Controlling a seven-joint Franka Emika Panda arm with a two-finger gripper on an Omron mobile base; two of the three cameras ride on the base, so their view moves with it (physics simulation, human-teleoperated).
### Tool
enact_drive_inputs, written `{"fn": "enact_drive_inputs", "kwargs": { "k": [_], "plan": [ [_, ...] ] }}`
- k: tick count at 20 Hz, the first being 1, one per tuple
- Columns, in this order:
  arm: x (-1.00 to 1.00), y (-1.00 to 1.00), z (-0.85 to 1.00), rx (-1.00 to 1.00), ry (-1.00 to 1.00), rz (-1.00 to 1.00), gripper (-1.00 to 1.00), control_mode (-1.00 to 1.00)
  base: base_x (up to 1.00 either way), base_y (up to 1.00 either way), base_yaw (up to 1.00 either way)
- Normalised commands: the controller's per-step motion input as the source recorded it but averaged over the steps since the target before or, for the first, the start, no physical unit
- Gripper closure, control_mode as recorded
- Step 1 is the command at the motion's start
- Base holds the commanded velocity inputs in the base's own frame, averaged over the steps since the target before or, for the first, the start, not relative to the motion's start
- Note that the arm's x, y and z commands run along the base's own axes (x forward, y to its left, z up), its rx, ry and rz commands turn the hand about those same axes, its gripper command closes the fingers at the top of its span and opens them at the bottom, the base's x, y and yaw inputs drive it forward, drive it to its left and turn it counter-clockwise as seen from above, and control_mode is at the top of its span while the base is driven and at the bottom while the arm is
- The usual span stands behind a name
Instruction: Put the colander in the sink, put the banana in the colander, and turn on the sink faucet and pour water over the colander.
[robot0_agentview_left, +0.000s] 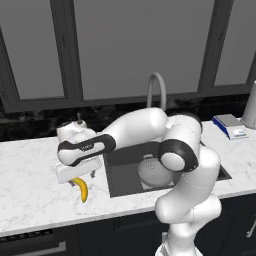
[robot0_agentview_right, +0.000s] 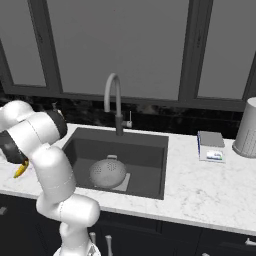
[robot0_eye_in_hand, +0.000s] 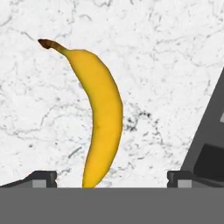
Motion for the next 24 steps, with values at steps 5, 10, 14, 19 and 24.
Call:
{"fn": "enact_drive_inputs", "kwargs": {
  "k": [5,10,14,19,24],
  "plan": [
    [0.00,0.00,-0.39,-0.04,-0.04,-0.10,-1.00,-1.00,0.00,0.00,0.00],
    [0.05,0.00,-0.37,-0.02,-0.06,-0.08,-1.00,-1.00,0.00,0.00,0.00],
    [0.01,-0.04,-0.32,0.00,-0.09,-0.03,-1.00,-1.00,0.00,0.00,0.00],
    [0.00,-0.25,-0.32,0.00,-0.07,0.00,-1.00,-1.00,0.00,0.00,0.00],
    [0.00,-0.26,-0.31,0.01,-0.10,0.00,-1.00,-1.00,0.00,0.00,0.00]
  ]
}}
